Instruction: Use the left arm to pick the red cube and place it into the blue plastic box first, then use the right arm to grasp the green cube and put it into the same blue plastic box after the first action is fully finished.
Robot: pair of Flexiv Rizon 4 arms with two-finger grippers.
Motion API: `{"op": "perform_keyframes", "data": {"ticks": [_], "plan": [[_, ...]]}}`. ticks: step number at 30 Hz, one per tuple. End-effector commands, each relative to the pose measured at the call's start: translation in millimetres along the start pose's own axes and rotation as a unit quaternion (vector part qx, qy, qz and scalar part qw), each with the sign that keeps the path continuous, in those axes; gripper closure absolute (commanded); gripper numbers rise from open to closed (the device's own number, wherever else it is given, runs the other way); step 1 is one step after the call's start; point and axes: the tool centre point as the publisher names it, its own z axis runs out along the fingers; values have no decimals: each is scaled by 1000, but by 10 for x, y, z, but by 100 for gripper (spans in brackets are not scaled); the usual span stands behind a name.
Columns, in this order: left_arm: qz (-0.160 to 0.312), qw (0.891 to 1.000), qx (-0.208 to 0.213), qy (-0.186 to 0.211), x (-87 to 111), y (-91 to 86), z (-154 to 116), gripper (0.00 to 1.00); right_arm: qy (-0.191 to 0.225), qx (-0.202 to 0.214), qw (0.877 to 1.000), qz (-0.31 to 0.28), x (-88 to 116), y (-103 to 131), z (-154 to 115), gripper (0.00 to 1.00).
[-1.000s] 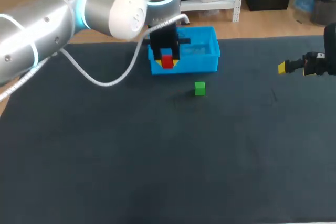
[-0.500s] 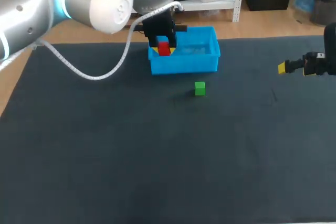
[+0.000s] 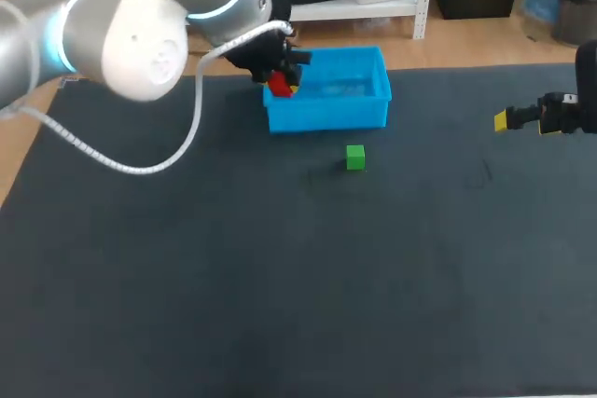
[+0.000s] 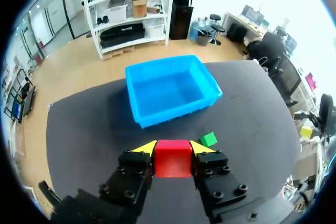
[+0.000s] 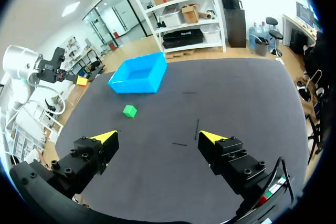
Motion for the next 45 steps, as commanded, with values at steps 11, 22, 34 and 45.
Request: {"op": "perform_keyframes", "data": {"ticks": [11, 22, 34, 45], "plan": [[4, 999, 24, -36, -98, 63, 95, 100, 1, 0, 1000, 0, -1, -4, -3, 0], [5, 998, 48, -33, -503, 169, 440, 100, 1, 0, 1000, 0, -1, -4, -3, 0], [11, 998, 53, -21, -881, 208, 932, 100, 1, 0, 1000, 0, -1, -4, -3, 0], [11, 998, 56, -4, -1034, 238, 1208, 100, 1, 0, 1000, 0, -1, -4, -3, 0]]}}
